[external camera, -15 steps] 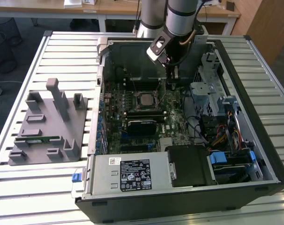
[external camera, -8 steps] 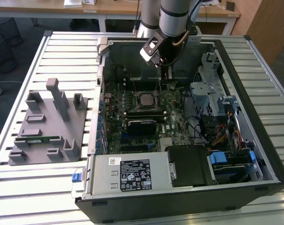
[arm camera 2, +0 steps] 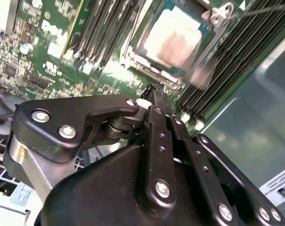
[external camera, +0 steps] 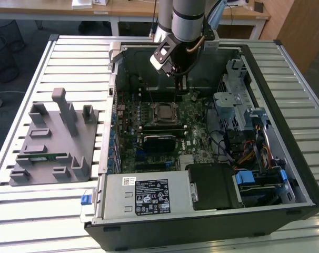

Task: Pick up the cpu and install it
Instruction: 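Close the cpu cover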

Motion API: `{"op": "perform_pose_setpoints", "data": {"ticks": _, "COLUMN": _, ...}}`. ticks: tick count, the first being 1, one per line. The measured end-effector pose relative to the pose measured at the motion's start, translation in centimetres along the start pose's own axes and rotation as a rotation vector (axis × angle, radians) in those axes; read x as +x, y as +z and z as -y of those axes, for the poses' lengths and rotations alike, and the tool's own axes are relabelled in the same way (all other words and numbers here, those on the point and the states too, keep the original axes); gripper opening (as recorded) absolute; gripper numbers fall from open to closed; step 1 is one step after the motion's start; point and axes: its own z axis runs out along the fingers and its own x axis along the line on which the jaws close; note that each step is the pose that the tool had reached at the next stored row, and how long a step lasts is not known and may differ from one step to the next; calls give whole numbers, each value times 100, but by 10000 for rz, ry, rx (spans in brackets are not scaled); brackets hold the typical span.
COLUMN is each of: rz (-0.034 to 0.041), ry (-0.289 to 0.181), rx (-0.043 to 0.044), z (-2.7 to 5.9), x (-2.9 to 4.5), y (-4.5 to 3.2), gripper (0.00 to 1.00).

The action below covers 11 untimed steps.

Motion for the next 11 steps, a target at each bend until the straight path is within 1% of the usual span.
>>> {"op": "perform_pose_setpoints", "data": {"ticks": 5, "rz": -1, "ry": -1, "rx": -1, "z": 108, "x": 0, "y": 24, "gripper": 11}}
{"op": "perform_pose_setpoints", "data": {"ticks": 9, "rz": -1, "ry": 0, "rx": -1, "z": 226, "x": 0, "y": 66, "gripper": 11}}
{"op": "perform_pose_setpoints", "data": {"ticks": 11, "rz": -1, "ry": -1, "rx": -1, "z": 270, "x": 0, "y": 90, "gripper": 11}}
